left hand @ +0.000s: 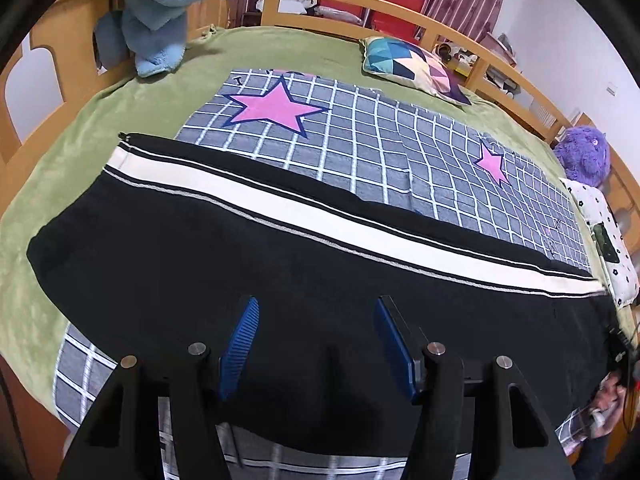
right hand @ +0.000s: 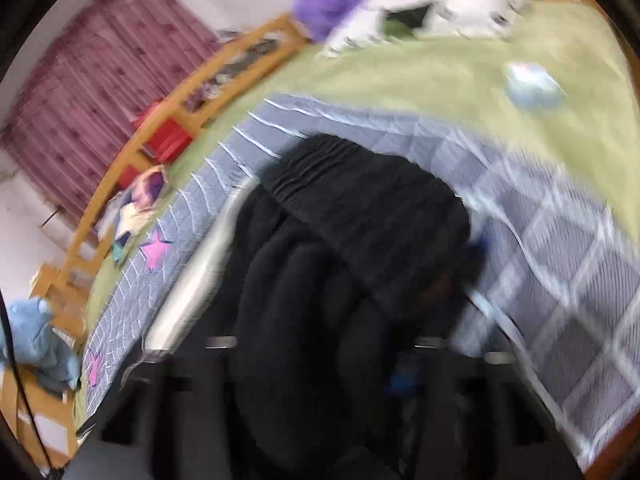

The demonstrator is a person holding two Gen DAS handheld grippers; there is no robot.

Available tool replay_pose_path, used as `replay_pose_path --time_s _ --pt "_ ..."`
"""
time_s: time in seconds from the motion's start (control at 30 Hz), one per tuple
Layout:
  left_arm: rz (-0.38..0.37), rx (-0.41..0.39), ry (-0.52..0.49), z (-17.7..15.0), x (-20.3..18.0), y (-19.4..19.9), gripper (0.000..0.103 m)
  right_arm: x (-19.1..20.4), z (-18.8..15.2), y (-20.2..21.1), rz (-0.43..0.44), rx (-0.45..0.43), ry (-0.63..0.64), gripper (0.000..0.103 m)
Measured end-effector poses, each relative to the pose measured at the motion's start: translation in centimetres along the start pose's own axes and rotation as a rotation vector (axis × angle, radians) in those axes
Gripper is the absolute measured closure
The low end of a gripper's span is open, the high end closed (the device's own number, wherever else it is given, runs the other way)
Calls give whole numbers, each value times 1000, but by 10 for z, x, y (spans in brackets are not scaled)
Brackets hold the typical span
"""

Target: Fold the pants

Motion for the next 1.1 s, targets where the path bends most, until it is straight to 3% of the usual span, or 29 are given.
replay_pose_path --time_s 0.13,0.2,0.27,0.3,0.4,0.47,0.57,0.7,0.83,1.1 --pt "23 -2 -44 -4 -16 2 45 70 40 61 116 -130 303 70" --pt "15 7 -40 -9 -20 4 45 71 48 75 163 -152 300 64" --pt "-8 12 -37 -15 -21 7 45 53 45 57 88 -103 305 49" --pt "-7 9 -41 -16 -20 9 45 31 38 37 1 -55 291 42" --pt "22 -6 -50 -23 -7 17 45 -10 9 -8 -150 155 259 47" --pt "28 -17 -35 -29 8 23 45 -26 -5 -2 -199 147 266 49" --pt "37 -26 -7 -40 40 34 45 -24 -9 27 -209 81 289 44" --pt "77 -53 63 -50 89 42 45 -1 -19 62 -221 40 300 42" --pt "78 -59 174 -59 151 43 45 42 -51 87 -213 20 379 42" --pt "73 -82 289 -42 222 19 47 128 -121 89 -209 44 584 43"
Point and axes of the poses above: each gripper's, at about its wrist camera, not at the fingertips, and y roughly against the way its jaws point, x to its left, z to its top, the point moved 6 cm from there along -y, roughly the way its jaws point, and after that the axes turned 3 degrees about -y, right-handed, at the moved point
